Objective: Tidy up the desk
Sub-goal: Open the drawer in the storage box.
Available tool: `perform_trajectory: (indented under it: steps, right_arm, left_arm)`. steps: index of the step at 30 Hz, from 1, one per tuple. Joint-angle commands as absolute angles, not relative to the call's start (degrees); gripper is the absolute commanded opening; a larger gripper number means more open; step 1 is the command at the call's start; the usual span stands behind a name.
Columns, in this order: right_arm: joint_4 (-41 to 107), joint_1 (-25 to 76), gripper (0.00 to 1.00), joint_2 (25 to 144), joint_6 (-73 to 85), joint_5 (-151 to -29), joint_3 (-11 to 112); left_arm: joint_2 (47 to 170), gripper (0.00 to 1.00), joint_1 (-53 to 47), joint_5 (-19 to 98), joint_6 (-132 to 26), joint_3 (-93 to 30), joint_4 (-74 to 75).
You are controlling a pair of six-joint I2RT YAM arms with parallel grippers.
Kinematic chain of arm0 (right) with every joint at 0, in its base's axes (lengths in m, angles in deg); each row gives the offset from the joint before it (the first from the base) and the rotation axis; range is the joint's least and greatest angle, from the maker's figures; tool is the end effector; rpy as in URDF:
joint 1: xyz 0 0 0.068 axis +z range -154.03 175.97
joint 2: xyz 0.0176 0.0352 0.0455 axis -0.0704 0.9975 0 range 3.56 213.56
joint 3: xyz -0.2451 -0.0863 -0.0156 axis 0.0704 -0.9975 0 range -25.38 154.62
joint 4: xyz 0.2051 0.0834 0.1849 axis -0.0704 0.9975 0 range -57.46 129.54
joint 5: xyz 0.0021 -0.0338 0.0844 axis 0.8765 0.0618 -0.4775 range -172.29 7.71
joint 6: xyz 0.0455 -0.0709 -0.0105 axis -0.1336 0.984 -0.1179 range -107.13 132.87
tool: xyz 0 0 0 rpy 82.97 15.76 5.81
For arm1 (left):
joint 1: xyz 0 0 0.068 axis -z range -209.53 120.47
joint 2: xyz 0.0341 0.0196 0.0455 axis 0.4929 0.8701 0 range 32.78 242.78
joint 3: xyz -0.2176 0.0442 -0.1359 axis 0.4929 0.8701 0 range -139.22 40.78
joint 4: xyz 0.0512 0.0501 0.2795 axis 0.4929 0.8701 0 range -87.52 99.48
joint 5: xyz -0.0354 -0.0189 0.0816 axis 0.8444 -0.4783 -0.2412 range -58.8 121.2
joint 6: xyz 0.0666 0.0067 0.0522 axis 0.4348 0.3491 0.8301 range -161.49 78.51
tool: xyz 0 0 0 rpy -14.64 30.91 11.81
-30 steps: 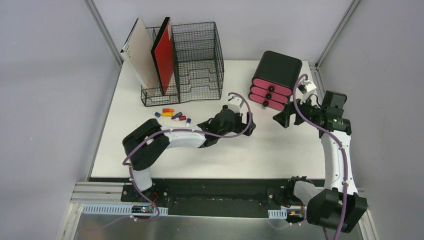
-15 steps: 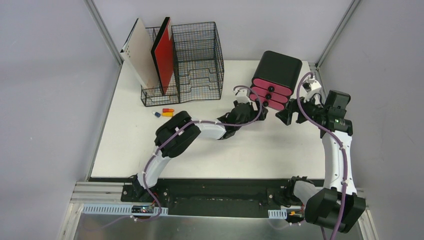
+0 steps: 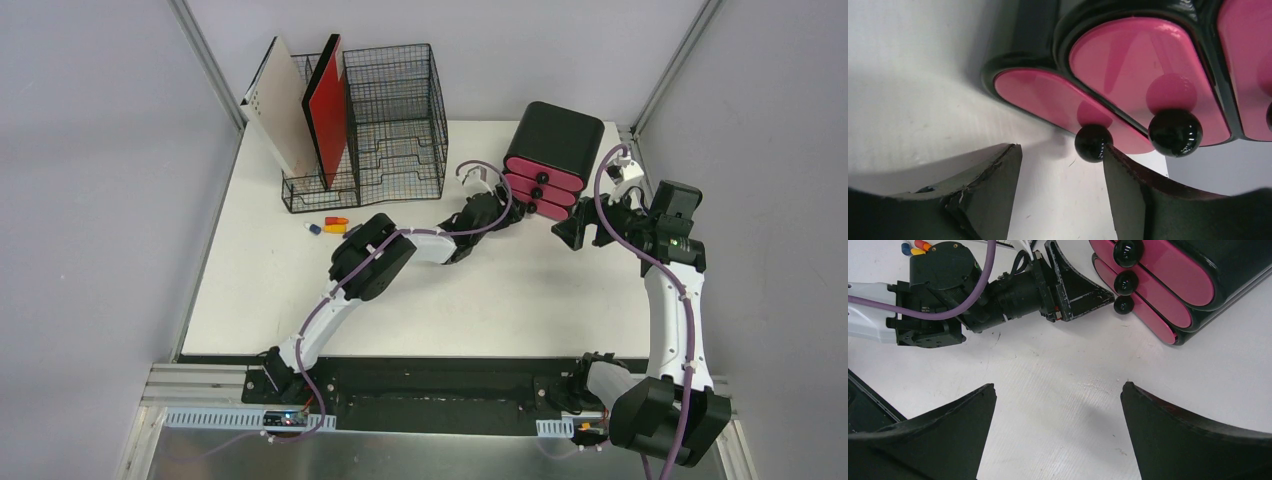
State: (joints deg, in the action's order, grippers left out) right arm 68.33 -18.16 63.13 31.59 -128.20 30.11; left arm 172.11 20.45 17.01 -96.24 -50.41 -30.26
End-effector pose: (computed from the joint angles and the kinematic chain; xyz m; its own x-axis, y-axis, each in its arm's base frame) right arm 0.2717 -0.0132 0.2896 -0.4717 -0.1117 -0.8747 -0.5450 0.8167 0.1896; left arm 0.3863 -0.4316 0.0746 -0.5807 -0.5396 -0.6096 0.2014 0.6303 -0.7497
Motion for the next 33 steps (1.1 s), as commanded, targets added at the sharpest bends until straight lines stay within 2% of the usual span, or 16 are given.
perform_trajectory:
  steps: [1, 21, 25, 33]
  right_arm:
    - [66.1, -18.5, 0.99, 61.7, 30.8, -129.1, 30.1]
    - [66.0, -18.5, 0.99, 62.3, 30.9, -129.8, 29.9]
    - [66.0, -18.5, 0.99, 62.4, 30.9, -129.9, 29.8]
    - [65.9, -18.5, 0.99, 62.5, 31.1, -129.9, 29.7]
  left_arm:
    - [173.7, 0.62, 20.2, 19.9, -98.1, -54.9, -31.6]
    - [180.6, 0.47, 19.9, 23.1, -103.4, -62.9, -31.2]
    - [180.7, 0.36, 19.9, 23.4, -103.5, -62.6, -31.2]
    - [178.6, 0.02, 19.9, 24.0, -105.0, -57.3, -35.0]
